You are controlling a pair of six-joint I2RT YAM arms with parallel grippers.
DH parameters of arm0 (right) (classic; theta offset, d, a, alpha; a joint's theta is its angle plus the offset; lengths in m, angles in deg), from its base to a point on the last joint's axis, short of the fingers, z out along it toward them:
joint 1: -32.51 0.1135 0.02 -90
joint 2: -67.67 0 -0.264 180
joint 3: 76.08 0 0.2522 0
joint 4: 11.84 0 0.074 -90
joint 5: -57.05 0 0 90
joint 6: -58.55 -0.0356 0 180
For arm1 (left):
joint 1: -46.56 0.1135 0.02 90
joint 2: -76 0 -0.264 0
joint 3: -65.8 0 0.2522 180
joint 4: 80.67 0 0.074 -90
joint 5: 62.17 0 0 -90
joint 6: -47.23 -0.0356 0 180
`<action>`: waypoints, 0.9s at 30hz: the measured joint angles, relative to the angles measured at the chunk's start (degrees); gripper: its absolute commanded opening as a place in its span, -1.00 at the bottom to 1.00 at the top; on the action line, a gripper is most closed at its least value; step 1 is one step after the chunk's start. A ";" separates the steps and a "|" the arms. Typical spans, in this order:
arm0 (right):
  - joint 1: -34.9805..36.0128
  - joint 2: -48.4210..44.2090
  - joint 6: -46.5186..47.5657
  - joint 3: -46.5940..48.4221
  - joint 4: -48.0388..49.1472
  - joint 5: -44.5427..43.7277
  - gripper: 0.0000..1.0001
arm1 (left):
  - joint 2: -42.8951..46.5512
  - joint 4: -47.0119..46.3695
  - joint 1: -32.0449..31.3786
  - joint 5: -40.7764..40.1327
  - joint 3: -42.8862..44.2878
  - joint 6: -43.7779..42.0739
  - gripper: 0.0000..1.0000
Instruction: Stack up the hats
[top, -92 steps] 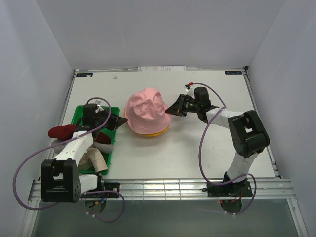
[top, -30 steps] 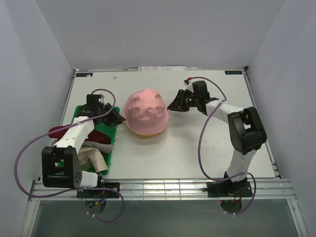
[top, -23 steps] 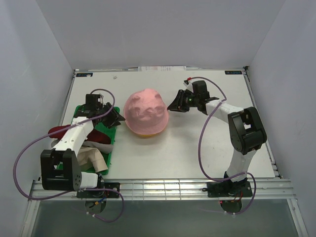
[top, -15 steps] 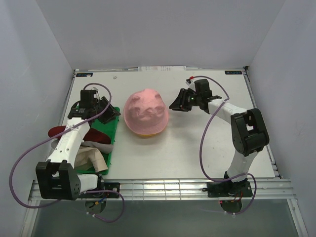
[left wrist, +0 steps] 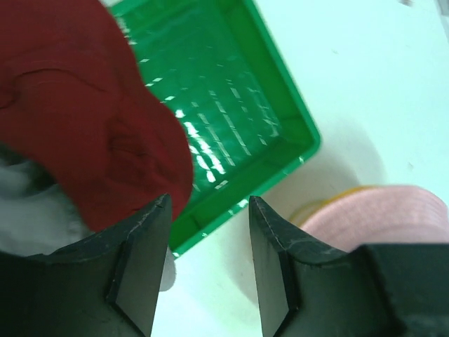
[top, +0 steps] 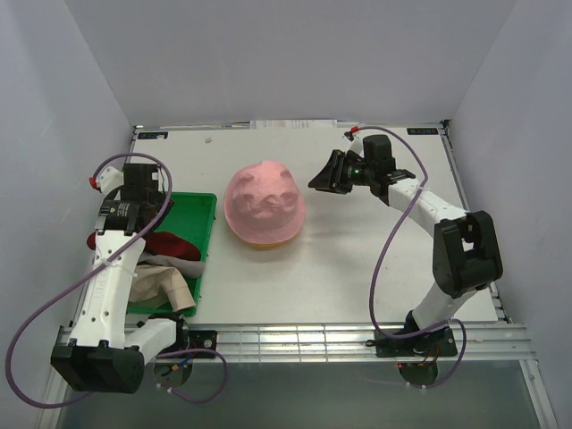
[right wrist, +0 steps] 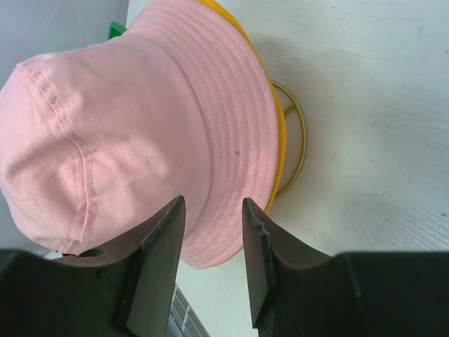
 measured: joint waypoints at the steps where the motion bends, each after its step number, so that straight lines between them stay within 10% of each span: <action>1: 0.00 -0.17 0.02 0.00 -0.09 0.13 -0.11 | -0.24 1.40 0.00 -1.55 0.22 1.01 0.19; 27: 0.00 -1.07 0.63 -0.17 -1.49 1.77 -0.15 | -5.33 10.97 0.09 -13.62 -3.13 11.21 0.41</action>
